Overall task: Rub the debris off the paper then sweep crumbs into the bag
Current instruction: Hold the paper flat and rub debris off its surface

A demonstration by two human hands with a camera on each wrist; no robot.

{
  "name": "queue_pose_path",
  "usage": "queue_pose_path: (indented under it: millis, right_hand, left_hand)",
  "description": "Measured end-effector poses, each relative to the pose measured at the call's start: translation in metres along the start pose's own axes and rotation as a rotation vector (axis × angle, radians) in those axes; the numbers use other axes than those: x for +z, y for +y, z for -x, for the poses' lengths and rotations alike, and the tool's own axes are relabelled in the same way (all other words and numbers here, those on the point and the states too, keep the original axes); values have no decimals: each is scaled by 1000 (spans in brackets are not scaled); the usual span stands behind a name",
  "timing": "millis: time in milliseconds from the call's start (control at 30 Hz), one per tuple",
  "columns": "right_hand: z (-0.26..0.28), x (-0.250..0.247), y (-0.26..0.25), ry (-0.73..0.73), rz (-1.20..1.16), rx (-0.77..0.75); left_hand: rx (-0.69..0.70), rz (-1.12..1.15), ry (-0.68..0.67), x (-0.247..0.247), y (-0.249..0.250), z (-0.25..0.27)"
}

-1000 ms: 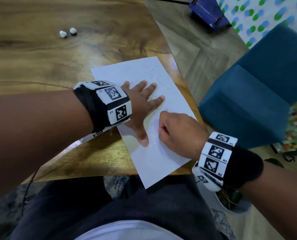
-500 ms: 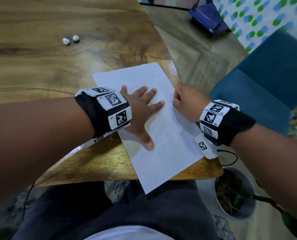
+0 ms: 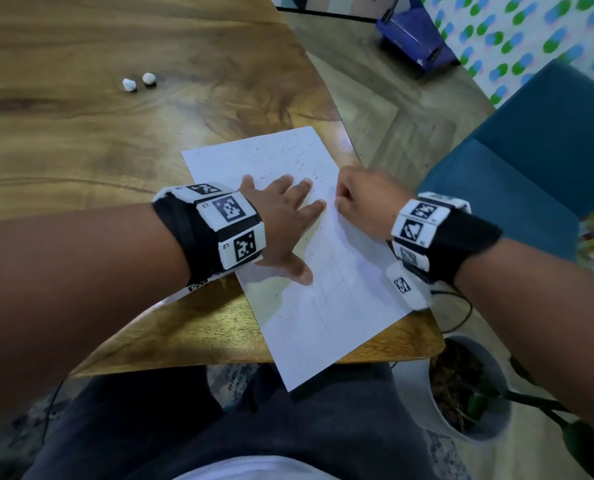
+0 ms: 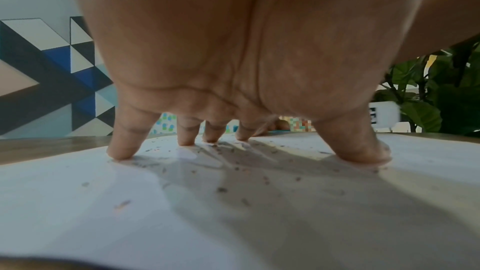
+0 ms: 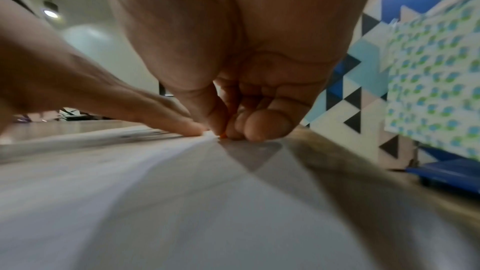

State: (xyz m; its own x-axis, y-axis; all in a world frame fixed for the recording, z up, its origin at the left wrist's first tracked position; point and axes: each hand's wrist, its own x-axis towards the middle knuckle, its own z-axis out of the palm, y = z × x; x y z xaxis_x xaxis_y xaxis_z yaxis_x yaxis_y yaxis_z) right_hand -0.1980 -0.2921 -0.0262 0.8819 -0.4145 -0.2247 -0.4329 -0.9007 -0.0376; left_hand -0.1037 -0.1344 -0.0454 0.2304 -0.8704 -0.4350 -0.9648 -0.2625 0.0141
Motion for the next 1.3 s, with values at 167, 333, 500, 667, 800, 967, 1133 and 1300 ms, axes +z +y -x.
queue_pose_path:
  millis: [167,333,500,667,800,967,1133,1300]
  right_hand:
    - [-16,-5,7,-1,9,57]
    - [45,3,-1,-90,-16,-55]
    - [68,8,-7,-198,-32,-126]
    - [22,6,10,-41,-25,-19]
    - [-6,6,16,8,-31,45]
    - [-25,0,15,36,-37,72]
    - [-25,6,20,52,-82,76]
    - [-10,3,15,14,-82,35]
  left_hand:
    - [-1,20,-4,0,1,0]
    - [7,33,-18,2,1,0]
    - [16,28,-17,3,0,-2]
    - [17,46,-19,6,-2,-2]
    - [-18,63,-11,-3,-5,-9]
    - [-38,40,-6,-16,-14,-16]
    - [155,-24,127,-6,-15,-3]
    - [119,-81,0,1,-12,8]
